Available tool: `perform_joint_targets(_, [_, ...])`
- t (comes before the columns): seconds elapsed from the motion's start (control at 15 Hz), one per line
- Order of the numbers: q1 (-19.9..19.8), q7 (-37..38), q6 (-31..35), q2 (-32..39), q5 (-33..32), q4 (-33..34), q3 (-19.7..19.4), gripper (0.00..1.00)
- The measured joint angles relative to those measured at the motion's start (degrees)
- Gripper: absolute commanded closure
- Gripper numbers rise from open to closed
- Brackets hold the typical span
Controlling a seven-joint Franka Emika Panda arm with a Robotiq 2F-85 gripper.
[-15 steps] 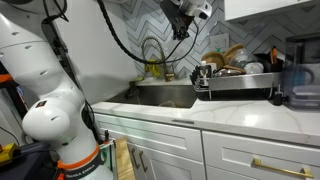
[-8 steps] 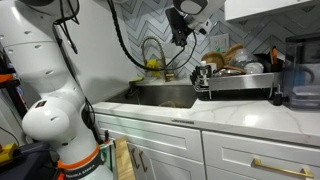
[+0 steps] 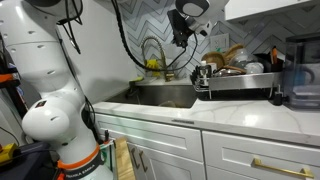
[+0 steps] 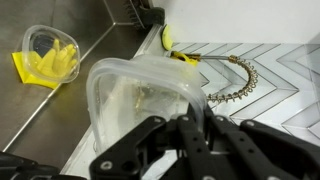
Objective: Hang the container on the cup holder
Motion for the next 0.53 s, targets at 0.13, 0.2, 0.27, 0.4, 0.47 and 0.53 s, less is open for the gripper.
perform_joint_targets(0.13, [0.00,-1.59,-0.33,1.97,1.90,0.35,0.26,0.99])
perform_joint_targets(0.2, [0.01,-2.85,-0.35,3.38,2.86,0.67,0.52,0.99])
perform_joint_targets(0.27, [0.01,-4.07,-0.35,4.87,3.61,1.19,0.81,0.99])
perform_joint_targets(0.4, [0.02,-6.24,-0.35,7.87,4.24,2.55,1.55,0.99])
perform_joint_targets(0.47, [0.04,-7.40,-0.34,9.21,4.25,3.36,1.98,0.99])
perform_joint_targets(0.53, [0.07,-8.72,-0.34,10.45,4.24,4.33,2.45,0.99])
